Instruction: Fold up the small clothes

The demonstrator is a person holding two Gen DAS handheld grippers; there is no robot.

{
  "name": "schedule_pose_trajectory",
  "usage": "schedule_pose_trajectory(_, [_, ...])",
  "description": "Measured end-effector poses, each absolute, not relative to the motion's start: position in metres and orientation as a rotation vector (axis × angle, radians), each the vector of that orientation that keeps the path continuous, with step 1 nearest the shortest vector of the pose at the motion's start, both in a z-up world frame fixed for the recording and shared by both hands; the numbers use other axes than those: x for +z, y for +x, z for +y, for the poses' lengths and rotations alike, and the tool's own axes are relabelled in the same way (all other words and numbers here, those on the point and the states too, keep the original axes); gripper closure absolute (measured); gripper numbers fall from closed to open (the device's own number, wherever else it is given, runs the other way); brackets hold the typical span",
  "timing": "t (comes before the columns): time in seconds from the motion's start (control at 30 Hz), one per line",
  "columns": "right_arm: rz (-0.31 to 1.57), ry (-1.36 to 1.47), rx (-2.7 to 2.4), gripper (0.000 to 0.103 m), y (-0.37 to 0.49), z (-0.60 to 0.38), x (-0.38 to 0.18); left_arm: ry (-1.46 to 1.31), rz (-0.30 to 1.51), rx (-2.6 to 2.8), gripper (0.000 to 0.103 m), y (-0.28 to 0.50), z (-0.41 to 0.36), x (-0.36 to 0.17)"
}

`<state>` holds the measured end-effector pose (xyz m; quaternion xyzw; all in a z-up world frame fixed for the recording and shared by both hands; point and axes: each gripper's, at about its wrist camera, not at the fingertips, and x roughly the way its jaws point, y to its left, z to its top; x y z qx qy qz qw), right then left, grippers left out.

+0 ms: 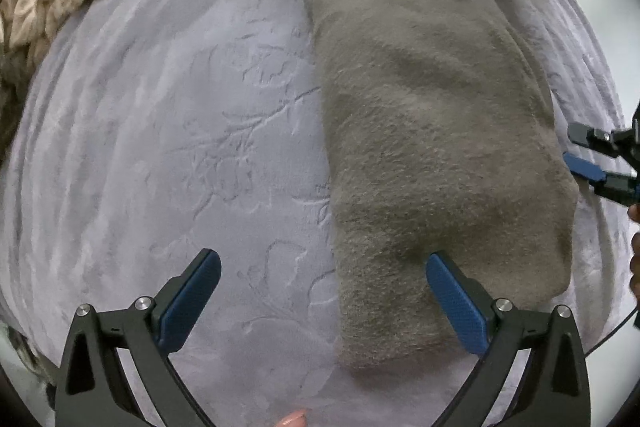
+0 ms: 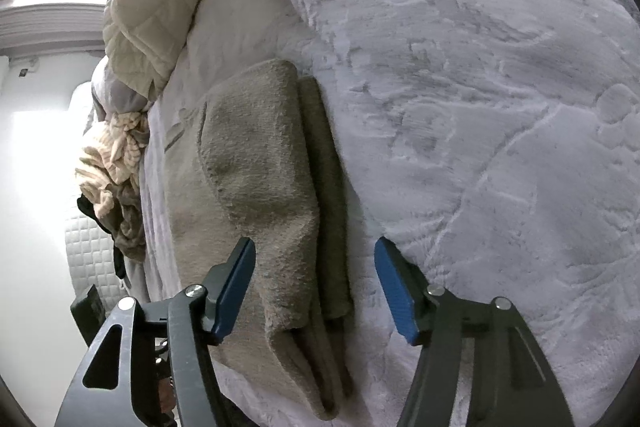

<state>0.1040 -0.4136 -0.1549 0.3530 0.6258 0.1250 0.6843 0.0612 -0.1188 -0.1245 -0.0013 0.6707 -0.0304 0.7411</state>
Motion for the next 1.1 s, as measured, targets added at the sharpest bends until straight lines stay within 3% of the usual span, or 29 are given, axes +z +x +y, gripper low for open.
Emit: schedule_pose_trajectory(1.1, [1.437, 0.786, 0.48, 0.037, 0.143, -0.395, -0.188, -0.263, 1.563, -0.387, 0.0, 0.121, -0.112, -0.183])
